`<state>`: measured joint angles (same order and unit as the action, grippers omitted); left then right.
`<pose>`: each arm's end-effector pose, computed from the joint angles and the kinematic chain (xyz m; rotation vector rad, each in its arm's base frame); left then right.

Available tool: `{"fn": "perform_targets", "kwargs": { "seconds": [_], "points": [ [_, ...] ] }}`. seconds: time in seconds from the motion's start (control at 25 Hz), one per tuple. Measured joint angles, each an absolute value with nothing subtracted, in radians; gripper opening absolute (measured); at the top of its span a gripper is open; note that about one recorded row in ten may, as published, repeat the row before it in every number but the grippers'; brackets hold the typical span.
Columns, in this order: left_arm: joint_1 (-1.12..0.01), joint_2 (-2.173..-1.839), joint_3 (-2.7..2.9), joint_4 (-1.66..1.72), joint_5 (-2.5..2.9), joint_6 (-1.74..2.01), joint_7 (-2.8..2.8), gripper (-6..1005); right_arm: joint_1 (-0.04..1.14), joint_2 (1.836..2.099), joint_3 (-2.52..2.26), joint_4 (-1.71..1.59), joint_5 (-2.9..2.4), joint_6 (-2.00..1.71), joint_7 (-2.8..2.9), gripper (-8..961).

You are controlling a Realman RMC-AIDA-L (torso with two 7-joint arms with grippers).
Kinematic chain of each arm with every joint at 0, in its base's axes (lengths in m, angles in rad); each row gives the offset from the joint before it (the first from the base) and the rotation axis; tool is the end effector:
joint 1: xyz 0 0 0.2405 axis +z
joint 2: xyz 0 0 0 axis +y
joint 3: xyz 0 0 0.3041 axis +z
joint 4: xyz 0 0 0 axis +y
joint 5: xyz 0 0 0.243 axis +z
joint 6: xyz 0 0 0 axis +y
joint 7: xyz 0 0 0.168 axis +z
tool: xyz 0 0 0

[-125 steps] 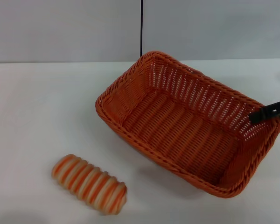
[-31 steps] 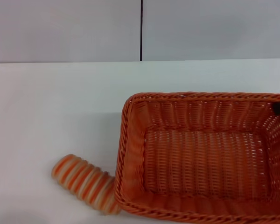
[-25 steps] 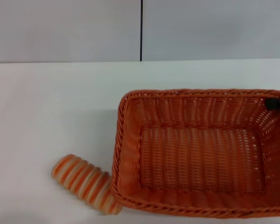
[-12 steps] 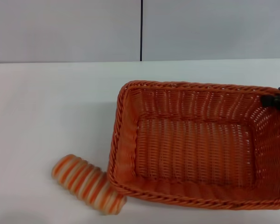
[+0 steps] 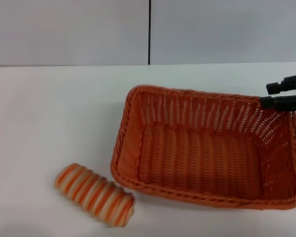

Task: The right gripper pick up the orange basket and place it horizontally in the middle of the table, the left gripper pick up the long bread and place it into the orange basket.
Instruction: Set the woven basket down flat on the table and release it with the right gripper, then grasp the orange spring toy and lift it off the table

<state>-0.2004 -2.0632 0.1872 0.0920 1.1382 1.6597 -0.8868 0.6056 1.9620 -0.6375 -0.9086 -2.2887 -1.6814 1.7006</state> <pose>-0.4483 0.2606 0.0461 -1.2134 -0.7251 -1.2512 0.3114 0.4178 0.0510 -2.7574 0.7290 0.2565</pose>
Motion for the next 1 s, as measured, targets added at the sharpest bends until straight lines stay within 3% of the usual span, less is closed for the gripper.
{"fn": "perform_targets", "kwargs": {
  "seconds": [0.16, 0.24, 0.76, 0.88, 1.0],
  "points": [
    [-0.201, -2.063, 0.19, 0.092, 1.138, 1.652, -0.882, 796, 0.602, 1.976, -0.624, -0.918, -2.258, -1.647, 1.682, 361],
    [-0.201, -2.063, 0.193, 0.092, 1.138, 1.651, -0.881, 796, 0.587, 1.982, -0.619, -0.92, -2.208, -1.626, 1.655, 577],
    [-0.207, -2.056, 0.333, 0.259, 1.138, 1.659, -0.969, 794, 0.25, 2.059, -0.465, -0.706, -1.417, -1.648, 1.228, 576],
    [-0.212, -2.043, 0.424, 0.352, 1.138, 1.652, -1.031, 793, 0.201, 2.062, -0.398, -0.543, -1.32, -1.681, 1.11, 576],
    [-0.214, -2.008, 0.544, 0.455, 1.138, 1.636, -1.108, 792, 0.166, 2.056, -0.321, -0.414, -1.305, -1.703, 1.033, 576]
  ]
}}
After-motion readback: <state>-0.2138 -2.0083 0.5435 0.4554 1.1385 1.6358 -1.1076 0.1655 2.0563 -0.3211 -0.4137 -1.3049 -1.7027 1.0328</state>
